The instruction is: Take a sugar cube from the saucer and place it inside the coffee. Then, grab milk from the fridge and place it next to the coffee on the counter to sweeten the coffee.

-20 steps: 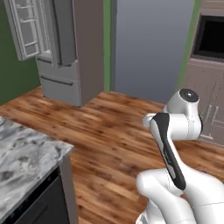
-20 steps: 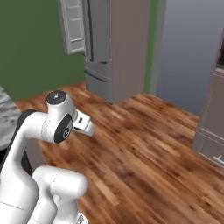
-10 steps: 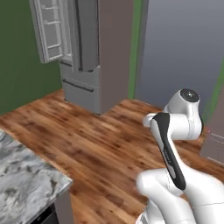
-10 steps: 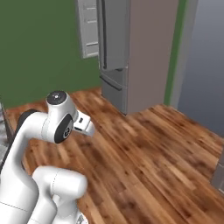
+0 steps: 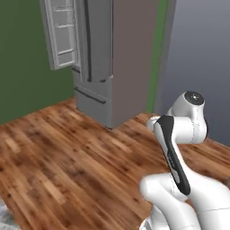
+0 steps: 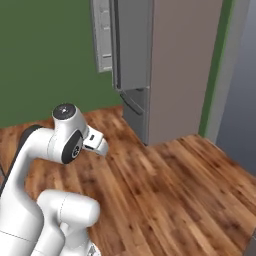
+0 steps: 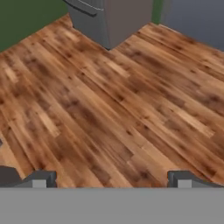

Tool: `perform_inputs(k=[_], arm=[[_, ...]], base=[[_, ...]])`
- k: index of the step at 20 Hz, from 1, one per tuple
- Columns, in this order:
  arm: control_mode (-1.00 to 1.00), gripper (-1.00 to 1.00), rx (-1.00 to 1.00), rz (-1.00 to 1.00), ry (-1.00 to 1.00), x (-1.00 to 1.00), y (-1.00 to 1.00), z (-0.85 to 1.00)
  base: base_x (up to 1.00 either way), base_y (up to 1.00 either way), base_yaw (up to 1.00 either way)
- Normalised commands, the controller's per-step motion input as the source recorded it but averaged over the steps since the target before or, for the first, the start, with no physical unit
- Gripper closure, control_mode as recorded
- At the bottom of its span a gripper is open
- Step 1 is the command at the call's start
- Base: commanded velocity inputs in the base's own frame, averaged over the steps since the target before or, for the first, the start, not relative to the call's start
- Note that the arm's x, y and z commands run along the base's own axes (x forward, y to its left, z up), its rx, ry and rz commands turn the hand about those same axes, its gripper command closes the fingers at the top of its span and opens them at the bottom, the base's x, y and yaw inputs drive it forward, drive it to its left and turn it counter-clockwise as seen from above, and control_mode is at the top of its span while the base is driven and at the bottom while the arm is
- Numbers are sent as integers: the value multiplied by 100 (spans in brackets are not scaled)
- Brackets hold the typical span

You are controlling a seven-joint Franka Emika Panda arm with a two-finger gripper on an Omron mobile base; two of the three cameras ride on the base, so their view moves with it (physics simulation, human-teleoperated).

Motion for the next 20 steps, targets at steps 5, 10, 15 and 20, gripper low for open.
perform_inputs(k=[5,10,15,20], arm=[[100,-100,0,0,0,0,0,0],[100,-100,0,0,0,0,0,0],[100,-100,0,0,0,0,0,0],[100,-100,0,0,0,0,0,0]], base=[[100,-23,27],[100,2,17],[100,18,12],[100,28,5]])
